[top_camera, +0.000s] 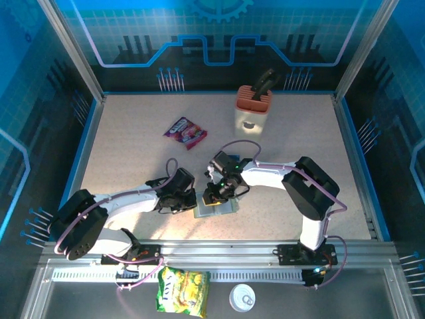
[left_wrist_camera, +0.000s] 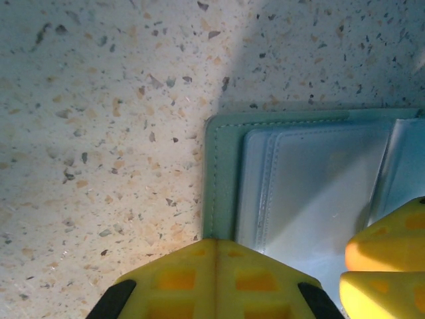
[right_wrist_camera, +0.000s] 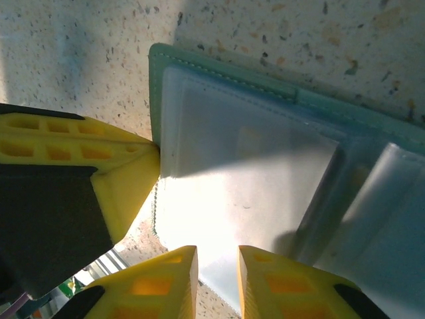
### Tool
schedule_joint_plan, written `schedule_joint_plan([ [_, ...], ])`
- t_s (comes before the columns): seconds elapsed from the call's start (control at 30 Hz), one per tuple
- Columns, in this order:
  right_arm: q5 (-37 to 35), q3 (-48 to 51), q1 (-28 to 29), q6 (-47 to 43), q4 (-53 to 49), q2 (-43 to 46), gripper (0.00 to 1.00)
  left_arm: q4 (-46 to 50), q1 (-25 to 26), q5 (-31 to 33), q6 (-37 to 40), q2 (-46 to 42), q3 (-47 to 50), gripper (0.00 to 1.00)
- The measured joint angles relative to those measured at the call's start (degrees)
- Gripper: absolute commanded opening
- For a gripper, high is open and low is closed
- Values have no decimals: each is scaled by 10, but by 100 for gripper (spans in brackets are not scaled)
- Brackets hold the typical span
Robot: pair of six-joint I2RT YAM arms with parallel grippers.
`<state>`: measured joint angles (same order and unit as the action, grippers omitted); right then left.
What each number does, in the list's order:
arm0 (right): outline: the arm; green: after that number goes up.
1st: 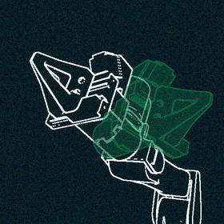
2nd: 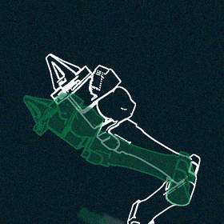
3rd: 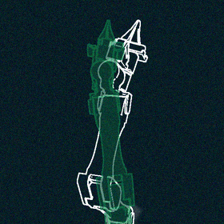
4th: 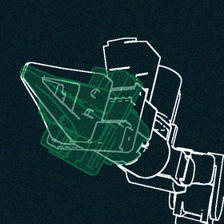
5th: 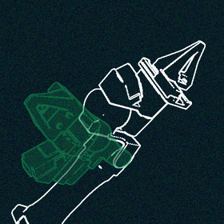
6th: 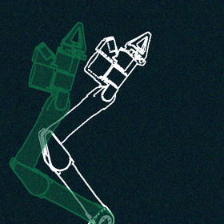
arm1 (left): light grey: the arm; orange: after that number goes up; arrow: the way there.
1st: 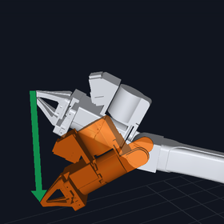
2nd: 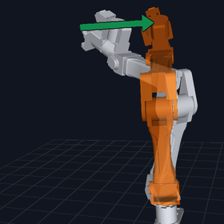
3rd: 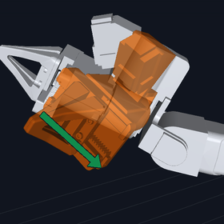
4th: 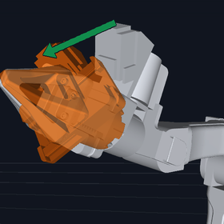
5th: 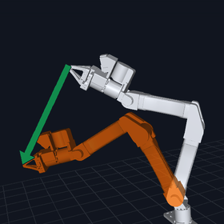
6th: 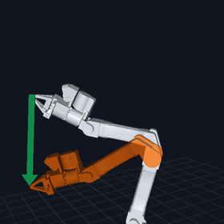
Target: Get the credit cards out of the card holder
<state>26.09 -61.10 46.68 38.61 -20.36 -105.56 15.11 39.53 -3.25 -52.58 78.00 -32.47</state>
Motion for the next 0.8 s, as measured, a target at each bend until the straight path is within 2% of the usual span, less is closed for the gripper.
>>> schedule_joint_plan([
  [0.23,-19,-5,0,0,-6,-3,25,0,0,0,0,0,0,0],
  [0.5,-2,-4,0,15,20,-6,21,0,0,0,0,0,1,0],
  [0.8,1,-2,0,24,33,-17,24,1,0,0,0,1,1,0],
])
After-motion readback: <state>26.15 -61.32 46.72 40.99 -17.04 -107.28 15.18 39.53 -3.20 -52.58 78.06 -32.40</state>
